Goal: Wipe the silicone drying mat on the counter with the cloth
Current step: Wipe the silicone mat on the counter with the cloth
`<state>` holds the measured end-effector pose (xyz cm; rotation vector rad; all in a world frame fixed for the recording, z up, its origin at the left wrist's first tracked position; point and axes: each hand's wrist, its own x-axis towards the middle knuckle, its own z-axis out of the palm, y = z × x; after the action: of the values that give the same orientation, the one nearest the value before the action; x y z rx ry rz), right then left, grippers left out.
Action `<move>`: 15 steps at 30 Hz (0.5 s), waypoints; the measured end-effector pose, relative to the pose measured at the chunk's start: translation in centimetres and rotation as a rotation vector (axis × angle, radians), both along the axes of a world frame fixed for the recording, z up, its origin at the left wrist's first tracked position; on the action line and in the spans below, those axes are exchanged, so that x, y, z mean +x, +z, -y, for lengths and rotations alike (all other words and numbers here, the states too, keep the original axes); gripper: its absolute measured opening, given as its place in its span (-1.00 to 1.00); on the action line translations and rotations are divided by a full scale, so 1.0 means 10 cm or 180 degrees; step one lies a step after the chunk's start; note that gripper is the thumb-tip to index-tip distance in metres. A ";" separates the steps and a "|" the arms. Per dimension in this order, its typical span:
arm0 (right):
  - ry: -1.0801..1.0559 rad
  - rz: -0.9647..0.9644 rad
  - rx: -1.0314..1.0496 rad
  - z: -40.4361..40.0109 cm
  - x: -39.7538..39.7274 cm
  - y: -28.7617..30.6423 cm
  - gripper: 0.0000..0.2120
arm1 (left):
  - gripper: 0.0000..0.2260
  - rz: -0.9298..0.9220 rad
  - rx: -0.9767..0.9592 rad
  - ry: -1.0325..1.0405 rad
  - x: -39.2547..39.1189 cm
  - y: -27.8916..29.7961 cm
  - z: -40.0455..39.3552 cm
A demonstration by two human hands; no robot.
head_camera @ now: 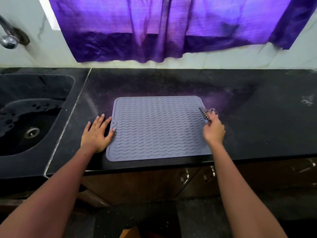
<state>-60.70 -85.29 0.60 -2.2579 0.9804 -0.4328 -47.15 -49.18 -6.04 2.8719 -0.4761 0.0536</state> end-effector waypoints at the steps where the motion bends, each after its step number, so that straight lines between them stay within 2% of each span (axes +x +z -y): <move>1: 0.0266 -0.0204 -0.0245 -0.06 -0.03 -0.10 -0.54 | -0.27 0.0006 -0.0010 0.0002 0.00 0.00 0.00; 4: 0.0759 -0.0796 -0.0903 -0.10 0.00 -0.38 -0.47 | -0.27 0.0006 -0.0029 -0.0007 0.00 -0.01 0.00; 10: 0.0993 -0.0751 -0.0325 0.15 0.05 -0.25 -0.50 | -0.28 0.0031 -0.0013 0.0009 0.01 -0.01 -0.01; 12: 0.0788 -0.0557 0.0175 0.27 0.07 -0.18 -0.56 | -0.27 0.0014 -0.0012 0.0005 0.00 -0.01 0.01; 15: 0.0295 0.0361 0.1740 0.32 0.08 0.00 -0.66 | -0.27 -0.0005 -0.0066 -0.0029 0.00 0.01 0.00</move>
<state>-59.86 -88.51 0.65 -1.7559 0.8119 -0.2141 -47.13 -49.18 -5.94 2.8493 -0.4853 0.0546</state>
